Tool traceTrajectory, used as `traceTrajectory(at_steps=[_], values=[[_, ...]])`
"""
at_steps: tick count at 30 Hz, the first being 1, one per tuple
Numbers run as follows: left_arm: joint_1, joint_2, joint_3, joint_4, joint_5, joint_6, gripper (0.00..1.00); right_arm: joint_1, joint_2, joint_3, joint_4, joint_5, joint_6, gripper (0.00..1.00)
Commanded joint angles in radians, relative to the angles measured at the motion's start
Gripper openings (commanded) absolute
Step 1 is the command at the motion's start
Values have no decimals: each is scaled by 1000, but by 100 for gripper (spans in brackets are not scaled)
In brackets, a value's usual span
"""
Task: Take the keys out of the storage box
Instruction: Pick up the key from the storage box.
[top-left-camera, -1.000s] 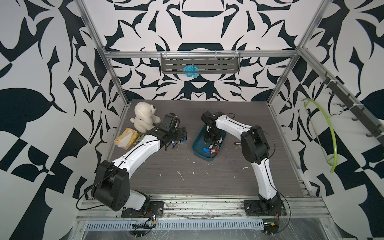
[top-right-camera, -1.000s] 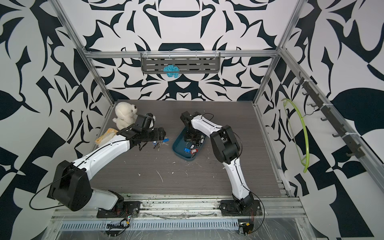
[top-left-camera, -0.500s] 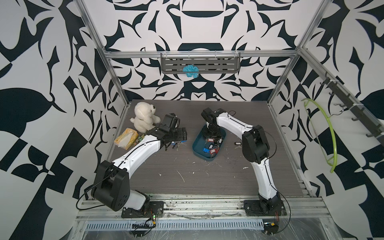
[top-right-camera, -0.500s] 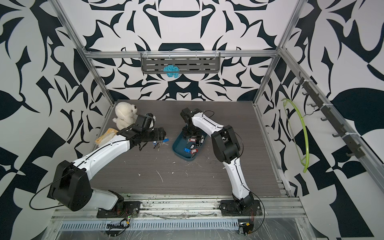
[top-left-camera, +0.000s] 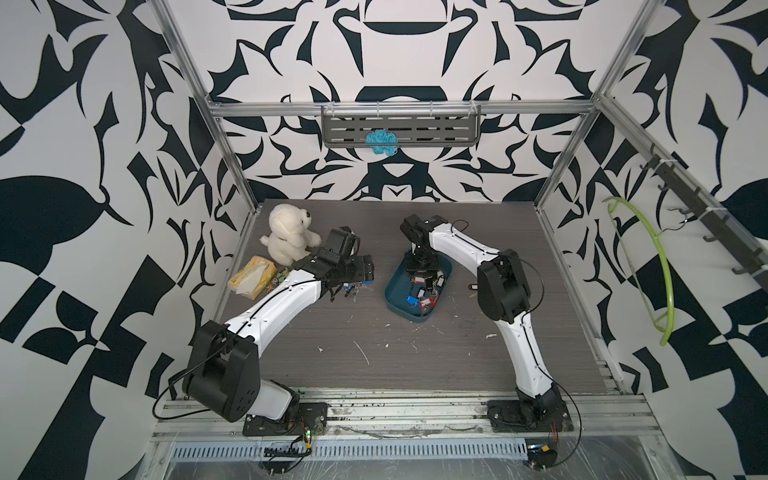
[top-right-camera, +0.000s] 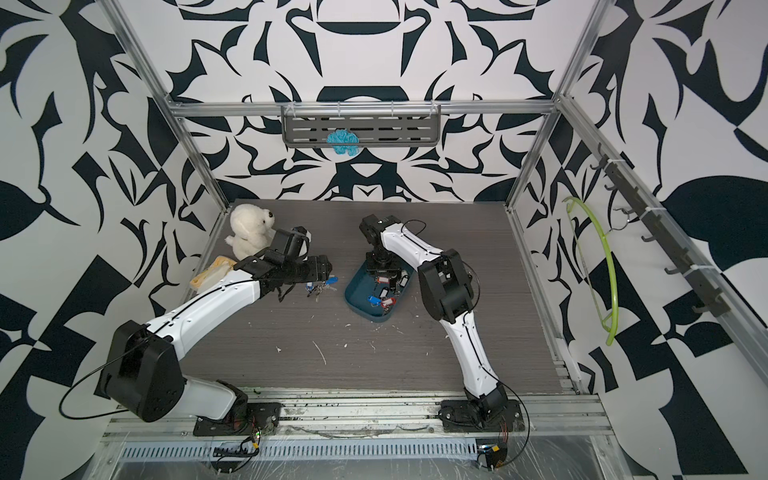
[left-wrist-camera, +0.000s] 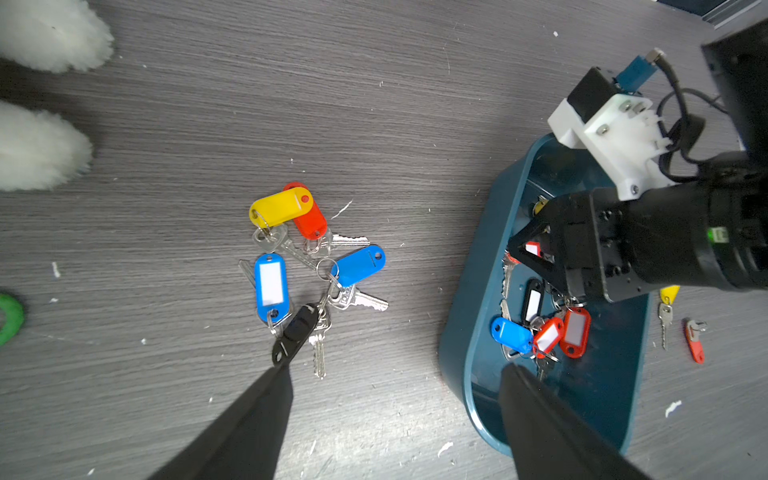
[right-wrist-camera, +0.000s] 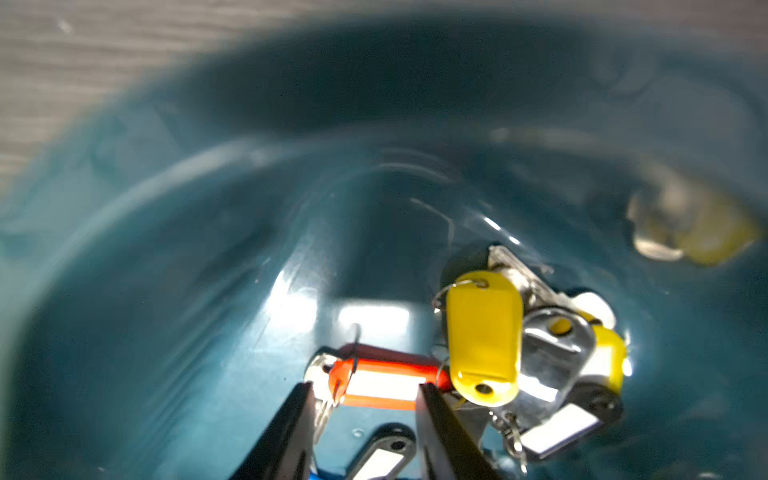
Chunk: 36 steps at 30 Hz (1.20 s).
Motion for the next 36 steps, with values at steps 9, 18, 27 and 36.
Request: traceTrajectory(at_steps=[9, 18, 27, 36], values=[[-4, 13, 7, -21, -5, 12, 86, 4, 2, 51, -51, 17, 27, 22], [-5, 7, 4, -26, -8, 18, 86, 9, -30, 55, -53, 35, 39, 0], [-5, 0, 0, -22, -7, 11, 82, 12, -158, 51, -52, 30, 48, 0], [-5, -14, 4, -33, -9, 14, 82, -29, -289, 34, -61, 75, 39, 0]])
